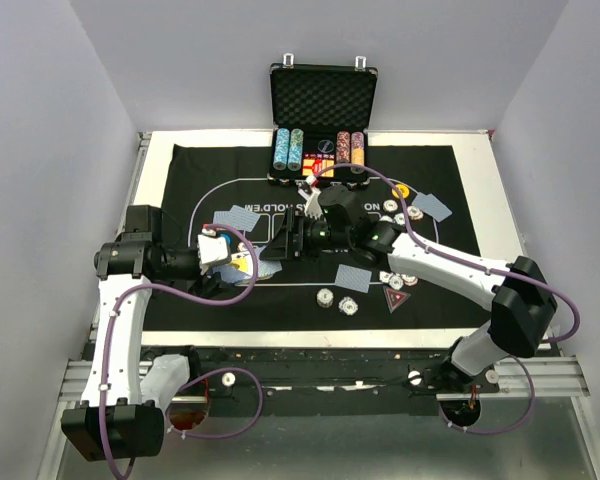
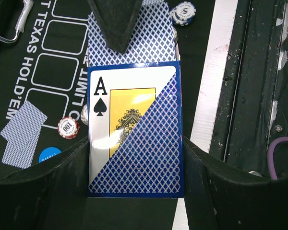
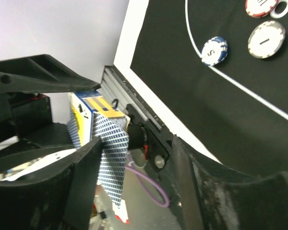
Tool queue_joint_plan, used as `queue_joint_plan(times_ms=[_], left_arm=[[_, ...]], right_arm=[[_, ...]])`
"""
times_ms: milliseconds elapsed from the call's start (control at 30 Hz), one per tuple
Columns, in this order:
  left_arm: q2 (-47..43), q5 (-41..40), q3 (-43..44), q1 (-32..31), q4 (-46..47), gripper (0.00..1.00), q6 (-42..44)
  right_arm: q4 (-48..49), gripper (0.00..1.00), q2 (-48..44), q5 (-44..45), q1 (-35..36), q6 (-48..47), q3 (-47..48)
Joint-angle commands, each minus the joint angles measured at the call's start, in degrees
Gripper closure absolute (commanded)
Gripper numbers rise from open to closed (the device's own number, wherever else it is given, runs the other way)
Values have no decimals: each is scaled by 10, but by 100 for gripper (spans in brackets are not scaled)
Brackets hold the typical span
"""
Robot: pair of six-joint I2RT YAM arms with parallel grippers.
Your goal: Distribute texas hold em gaming equipment
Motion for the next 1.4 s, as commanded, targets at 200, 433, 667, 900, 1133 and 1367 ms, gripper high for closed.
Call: queue_joint_plan(times_ms=[200, 433, 667, 900, 1133, 1367], left_arm=[[-3, 25, 12, -4, 12, 53, 3], [-7, 27, 10, -5, 14, 53, 0], [-10, 29, 10, -5, 16, 53, -4], [-11, 30, 10, -4, 22, 54, -5], [-10, 31, 12, -5, 24, 54, -9], [-10, 29, 12, -5, 26, 54, -10]], right_arm=[[22, 59, -50, 3, -1, 45, -55], [22, 63, -80, 1, -8, 65, -71], [19, 64, -99, -5, -14, 72, -80], [10, 66, -117, -9, -20, 73, -91], [15, 83, -124, -20, -23, 85, -98], [18, 99, -146, -34, -49, 99, -117]])
